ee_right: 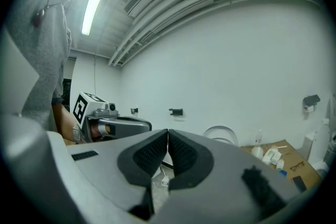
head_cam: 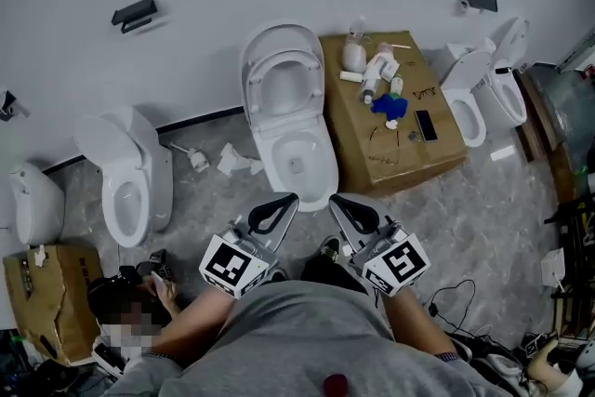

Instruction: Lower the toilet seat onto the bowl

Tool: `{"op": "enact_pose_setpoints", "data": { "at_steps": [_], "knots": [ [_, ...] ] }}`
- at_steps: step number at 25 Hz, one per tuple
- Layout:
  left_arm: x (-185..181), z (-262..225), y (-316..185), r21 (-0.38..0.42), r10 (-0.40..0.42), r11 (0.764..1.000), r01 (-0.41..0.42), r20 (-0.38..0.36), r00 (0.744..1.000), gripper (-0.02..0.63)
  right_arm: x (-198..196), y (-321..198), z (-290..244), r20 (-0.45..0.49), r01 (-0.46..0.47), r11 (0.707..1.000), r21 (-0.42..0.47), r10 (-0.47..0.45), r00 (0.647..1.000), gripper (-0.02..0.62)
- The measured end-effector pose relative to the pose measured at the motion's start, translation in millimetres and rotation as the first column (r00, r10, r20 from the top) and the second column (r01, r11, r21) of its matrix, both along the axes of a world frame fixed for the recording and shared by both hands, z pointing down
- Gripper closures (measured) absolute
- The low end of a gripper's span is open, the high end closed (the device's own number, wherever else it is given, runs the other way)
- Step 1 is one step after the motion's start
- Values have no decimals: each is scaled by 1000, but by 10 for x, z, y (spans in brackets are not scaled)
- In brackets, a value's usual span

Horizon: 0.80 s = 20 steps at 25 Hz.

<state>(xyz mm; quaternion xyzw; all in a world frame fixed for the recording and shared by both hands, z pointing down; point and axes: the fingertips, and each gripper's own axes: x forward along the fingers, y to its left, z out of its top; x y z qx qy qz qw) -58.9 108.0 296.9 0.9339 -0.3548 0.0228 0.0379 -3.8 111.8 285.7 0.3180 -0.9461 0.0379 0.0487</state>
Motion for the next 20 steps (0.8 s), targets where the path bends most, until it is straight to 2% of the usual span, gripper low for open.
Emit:
{"op": "enact_pose_setpoints", "data": {
  "at_steps": [9, 20],
  "knots": [
    [380, -24, -653, -5, -67, 998, 67, 15, 998, 597, 348, -680, -52, 9, 75, 997, 11, -75, 997, 580],
    [725, -8, -1155, -4, -164, 986, 165, 47, 985, 597, 717, -1188, 3, 9, 175, 985, 3, -175, 985, 580]
  ]
}}
